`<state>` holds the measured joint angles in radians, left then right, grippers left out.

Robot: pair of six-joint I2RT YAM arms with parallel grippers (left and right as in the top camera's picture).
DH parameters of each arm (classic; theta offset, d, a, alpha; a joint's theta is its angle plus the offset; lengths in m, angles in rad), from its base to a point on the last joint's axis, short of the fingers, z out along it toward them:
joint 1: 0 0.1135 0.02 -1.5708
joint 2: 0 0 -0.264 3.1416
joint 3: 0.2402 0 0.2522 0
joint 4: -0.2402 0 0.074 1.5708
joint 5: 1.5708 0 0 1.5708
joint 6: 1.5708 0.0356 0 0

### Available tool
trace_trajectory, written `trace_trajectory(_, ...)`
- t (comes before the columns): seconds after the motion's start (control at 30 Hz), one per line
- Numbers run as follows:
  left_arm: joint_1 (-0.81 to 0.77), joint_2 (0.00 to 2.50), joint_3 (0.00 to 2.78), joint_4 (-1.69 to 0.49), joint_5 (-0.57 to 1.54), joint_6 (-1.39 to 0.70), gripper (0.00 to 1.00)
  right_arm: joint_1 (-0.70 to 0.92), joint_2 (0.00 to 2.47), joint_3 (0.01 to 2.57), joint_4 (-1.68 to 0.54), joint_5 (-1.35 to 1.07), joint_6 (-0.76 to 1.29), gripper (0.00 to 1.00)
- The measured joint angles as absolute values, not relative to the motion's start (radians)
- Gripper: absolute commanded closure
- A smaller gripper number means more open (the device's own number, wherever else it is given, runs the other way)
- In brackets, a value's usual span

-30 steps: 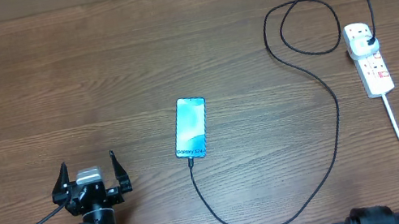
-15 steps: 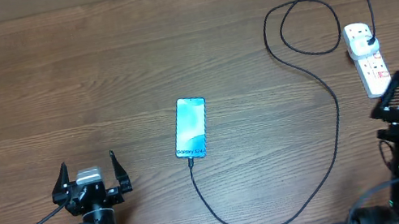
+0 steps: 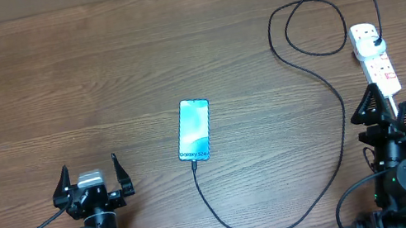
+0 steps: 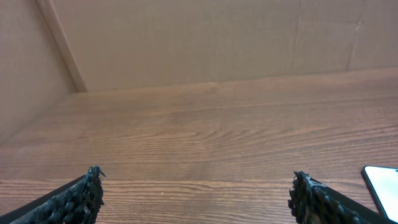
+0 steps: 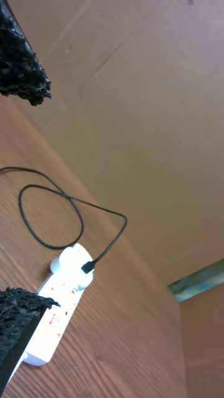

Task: Plug charger to phone and switch on socket

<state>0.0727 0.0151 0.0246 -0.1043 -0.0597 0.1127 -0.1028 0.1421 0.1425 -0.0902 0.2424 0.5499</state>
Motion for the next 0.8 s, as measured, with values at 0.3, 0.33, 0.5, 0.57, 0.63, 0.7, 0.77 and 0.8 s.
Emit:
trace_trajectory(0.3,0.073,0.015,0.025,-0.104,-0.06,0.113,0.0,-0.103,0.142,0.036,-0.09,0.242,0.641,0.0)
trace_trajectory(0.33,0.073,0.015,0.025,-0.104,-0.06,0.113,0.0,-0.103,0.142,0.029,-0.088,0.242,0.648,0.0)
trace_trajectory(0.5,0.073,0.015,0.025,-0.104,-0.059,0.113,0.0,-0.103,0.152,0.023,-0.083,0.242,0.663,0.0)
trace_trajectory(0.57,0.073,0.015,0.025,-0.104,-0.06,0.113,0.01,-0.103,0.155,0.023,-0.082,0.242,0.666,0.0)
trace_trajectory(0.63,0.073,0.015,0.025,-0.104,-0.06,0.113,0.0,-0.103,0.157,0.023,-0.082,0.242,0.669,0.0)
trace_trajectory(0.7,0.073,0.015,0.025,-0.104,-0.06,0.113,0.0,-0.103,0.157,0.023,-0.082,0.242,0.67,0.0)
trace_trajectory(0.77,0.073,0.015,0.025,-0.104,-0.06,0.113,0.0,-0.103,0.157,0.023,-0.082,0.242,0.673,0.0)
trace_trajectory(0.8,0.073,0.015,0.025,-0.104,-0.06,0.113,0.0,-0.103,0.157,0.023,-0.083,0.242,0.673,0.0)
